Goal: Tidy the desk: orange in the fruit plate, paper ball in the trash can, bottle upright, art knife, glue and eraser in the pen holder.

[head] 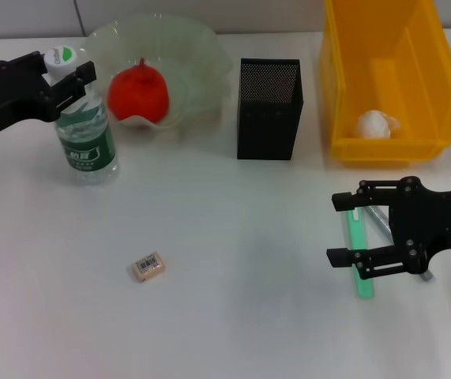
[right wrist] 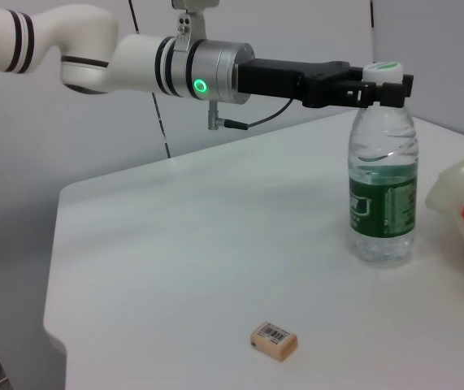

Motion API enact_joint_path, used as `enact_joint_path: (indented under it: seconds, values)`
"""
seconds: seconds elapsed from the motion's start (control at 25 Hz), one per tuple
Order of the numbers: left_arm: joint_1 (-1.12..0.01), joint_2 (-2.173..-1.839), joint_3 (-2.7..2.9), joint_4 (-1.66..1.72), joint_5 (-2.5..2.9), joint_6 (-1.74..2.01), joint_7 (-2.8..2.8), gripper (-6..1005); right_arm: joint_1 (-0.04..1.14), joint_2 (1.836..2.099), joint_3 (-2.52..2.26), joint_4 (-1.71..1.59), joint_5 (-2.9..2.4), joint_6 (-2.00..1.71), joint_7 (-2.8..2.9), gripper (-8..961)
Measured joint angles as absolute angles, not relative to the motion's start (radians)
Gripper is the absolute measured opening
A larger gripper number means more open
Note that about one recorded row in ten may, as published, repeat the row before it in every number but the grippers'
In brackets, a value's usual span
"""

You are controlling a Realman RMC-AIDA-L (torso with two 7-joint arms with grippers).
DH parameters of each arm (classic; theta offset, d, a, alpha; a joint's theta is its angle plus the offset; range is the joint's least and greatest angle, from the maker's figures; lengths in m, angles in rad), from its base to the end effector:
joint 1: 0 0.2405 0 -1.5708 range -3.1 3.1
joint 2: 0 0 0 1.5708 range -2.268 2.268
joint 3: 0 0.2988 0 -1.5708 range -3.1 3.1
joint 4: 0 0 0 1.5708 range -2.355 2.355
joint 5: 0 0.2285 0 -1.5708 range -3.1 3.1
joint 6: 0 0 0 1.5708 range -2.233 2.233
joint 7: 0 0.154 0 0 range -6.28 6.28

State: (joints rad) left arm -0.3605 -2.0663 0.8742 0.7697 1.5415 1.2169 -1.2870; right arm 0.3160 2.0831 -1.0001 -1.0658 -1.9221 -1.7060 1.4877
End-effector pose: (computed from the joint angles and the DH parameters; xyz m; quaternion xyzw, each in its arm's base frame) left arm -0.3312 0.3871 0.0186 -0.8648 -0.2223 -0.2855 0.3480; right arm 0.2871 0.3138 -0.0092 -0.9736 0.1309 0.1756 0.0647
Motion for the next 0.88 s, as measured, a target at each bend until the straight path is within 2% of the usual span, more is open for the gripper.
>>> enact_joint_path:
  seconds: [0.44, 0.64, 0.88]
  values:
    - [-0.365, -2.065, 0.872, 0.733, 1.533, 1.212, -1.279, 594, 0.338, 2.082, -0.999, -1.04, -1.924, -1.701, 1.483, 813]
    - [-0.353, -2.063, 0.844, 0.738, 1.532, 1.23, -1.292, 701, 0.339, 2.083, -0.994, -1.041, -1.923, -1.705, 1.483, 813]
    - [-0.303, -2.052, 0.628, 0.84, 1.532, 1.453, -1.344, 808, 0.371, 2.083, -1.004, -1.065, -1.925, -1.751, 1.525, 813]
